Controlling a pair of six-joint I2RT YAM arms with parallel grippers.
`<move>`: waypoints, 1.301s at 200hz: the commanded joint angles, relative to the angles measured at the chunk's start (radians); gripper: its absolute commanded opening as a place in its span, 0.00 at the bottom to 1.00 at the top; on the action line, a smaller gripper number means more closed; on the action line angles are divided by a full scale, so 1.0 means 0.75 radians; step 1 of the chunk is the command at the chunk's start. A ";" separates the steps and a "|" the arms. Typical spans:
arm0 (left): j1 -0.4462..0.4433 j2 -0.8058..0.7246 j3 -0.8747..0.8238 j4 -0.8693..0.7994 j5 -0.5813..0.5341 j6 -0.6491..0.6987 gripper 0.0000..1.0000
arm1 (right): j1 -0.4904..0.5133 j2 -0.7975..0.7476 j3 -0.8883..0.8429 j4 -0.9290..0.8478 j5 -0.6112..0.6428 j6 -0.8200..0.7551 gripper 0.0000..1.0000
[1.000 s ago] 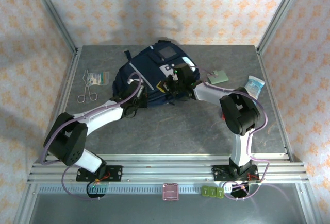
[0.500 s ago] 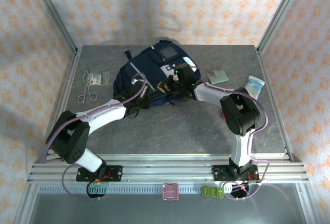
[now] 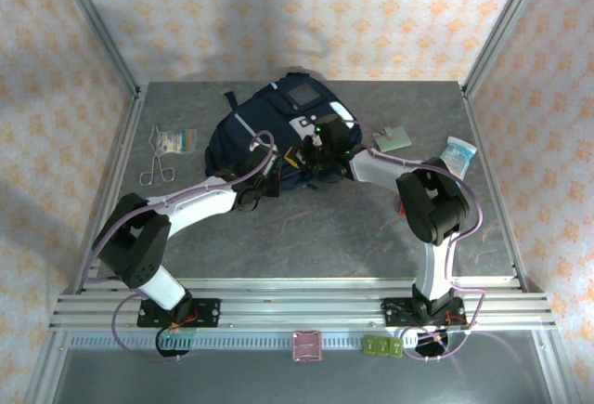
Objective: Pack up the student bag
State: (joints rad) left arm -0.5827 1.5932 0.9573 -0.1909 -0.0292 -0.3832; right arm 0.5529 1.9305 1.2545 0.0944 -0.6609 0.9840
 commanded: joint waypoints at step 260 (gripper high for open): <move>-0.162 0.074 0.103 0.050 0.098 -0.048 0.00 | -0.250 -0.161 0.026 -0.195 0.189 -0.202 0.18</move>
State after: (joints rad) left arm -0.6838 1.6157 0.9985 -0.1169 0.0193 -0.3992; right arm 0.3737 1.8580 1.2606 -0.0910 -0.5888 0.8520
